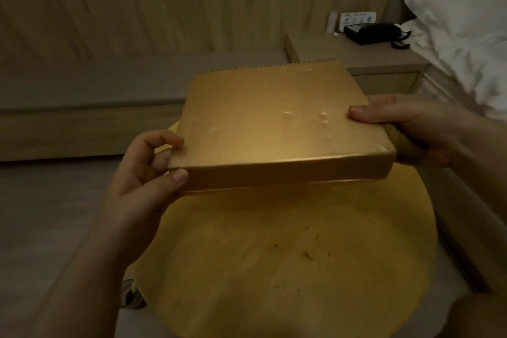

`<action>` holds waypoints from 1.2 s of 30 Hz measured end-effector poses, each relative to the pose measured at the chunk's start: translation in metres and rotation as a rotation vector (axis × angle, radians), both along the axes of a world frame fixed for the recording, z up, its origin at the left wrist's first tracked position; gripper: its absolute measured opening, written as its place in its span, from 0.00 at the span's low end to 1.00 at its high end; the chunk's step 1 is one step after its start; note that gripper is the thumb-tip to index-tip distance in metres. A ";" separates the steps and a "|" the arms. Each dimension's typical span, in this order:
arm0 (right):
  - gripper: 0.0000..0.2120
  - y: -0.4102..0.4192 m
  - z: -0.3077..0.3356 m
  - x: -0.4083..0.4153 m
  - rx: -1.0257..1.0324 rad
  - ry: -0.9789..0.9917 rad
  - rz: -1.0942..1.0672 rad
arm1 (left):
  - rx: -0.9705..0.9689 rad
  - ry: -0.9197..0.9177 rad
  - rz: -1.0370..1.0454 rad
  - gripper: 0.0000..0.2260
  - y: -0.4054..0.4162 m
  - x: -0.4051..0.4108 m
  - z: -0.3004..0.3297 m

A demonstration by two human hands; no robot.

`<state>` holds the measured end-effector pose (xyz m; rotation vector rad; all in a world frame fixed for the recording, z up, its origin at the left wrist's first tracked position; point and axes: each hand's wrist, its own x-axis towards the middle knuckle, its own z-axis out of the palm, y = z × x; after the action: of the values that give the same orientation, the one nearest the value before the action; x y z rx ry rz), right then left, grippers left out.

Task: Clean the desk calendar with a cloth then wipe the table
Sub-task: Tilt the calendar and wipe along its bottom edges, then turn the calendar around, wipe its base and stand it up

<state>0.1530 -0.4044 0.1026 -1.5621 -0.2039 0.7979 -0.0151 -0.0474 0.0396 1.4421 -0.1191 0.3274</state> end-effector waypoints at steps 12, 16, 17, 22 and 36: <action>0.17 -0.002 -0.019 -0.092 -0.258 -0.545 -0.028 | 0.085 0.101 0.473 0.11 -0.041 0.014 -0.006; 0.19 -0.018 -0.003 -0.096 -0.386 -0.763 -0.164 | 0.089 0.071 0.439 0.08 -0.053 0.011 0.005; 0.18 -0.022 0.003 -0.093 -0.405 -0.815 -0.215 | 0.087 0.048 0.425 0.06 -0.055 0.011 0.007; 0.32 -0.023 0.059 -0.066 -0.359 -0.791 -0.266 | 0.101 -0.035 0.363 0.05 -0.062 0.015 0.013; 0.21 0.005 0.098 -0.075 -0.251 -0.738 -0.012 | 0.091 -0.141 0.710 0.19 -0.064 0.030 0.027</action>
<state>0.0775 -0.3997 0.2002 -2.0455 -0.6461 0.2064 0.0145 -0.1115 0.0671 1.5155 0.2775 1.0136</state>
